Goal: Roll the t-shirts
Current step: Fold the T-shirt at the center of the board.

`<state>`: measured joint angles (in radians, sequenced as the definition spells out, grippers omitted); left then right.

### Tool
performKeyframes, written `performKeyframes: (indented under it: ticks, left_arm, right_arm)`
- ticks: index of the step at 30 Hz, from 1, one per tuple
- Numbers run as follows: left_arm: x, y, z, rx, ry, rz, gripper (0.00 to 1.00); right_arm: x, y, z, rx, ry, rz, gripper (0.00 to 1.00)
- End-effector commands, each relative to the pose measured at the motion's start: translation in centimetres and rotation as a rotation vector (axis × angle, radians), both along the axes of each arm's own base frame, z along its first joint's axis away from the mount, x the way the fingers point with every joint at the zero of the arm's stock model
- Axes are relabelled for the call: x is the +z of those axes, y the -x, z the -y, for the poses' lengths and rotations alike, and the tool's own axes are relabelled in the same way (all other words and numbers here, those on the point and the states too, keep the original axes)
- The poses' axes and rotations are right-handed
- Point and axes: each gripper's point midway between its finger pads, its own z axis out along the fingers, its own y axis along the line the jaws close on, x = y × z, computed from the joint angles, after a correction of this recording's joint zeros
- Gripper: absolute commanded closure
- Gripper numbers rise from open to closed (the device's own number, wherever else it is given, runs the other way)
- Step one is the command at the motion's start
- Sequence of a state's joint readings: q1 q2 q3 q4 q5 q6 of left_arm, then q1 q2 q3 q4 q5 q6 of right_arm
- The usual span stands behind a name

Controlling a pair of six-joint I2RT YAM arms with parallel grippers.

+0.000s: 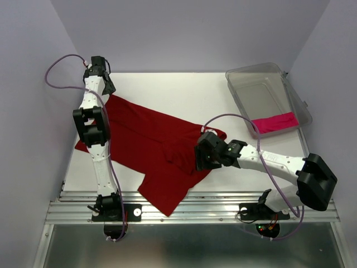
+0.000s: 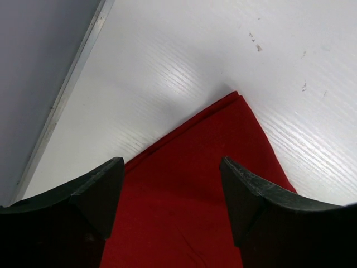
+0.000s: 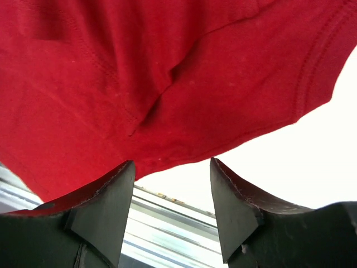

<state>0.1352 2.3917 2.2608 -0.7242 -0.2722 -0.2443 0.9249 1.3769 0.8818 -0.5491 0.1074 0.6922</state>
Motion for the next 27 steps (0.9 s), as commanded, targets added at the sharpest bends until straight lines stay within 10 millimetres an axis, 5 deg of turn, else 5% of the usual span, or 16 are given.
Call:
performKeyframes:
  ticks: [1,7,10,15,27]
  left_arm:
    - [8.6,-0.1,0.0,-0.004,-0.021,0.158,0.2]
    - [7.0,2.1,1.7,-0.009,-0.008,0.09,0.24]
    - [4.2,4.2,1.5,0.069,0.001,0.05,0.34]
    - [1.7,6.7,1.4,0.092,0.108,0.062,0.36]
    - [-1.3,7.1,-0.5,0.107,0.227,0.096,0.36]
  right_arm:
    - [0.8,-1.0,-0.1,-0.015,0.024,0.048,0.39]
    - [2.3,-2.3,-1.5,-0.073,-0.033,0.075,0.45]
    - [1.9,-2.2,-2.3,-0.139,-0.086,0.038,0.47]
    - [1.0,-1.3,-4.0,-0.194,-0.219,-0.038,0.47]
    - [-0.5,-1.0,-5.2,-0.185,-0.269,-0.074,0.46]
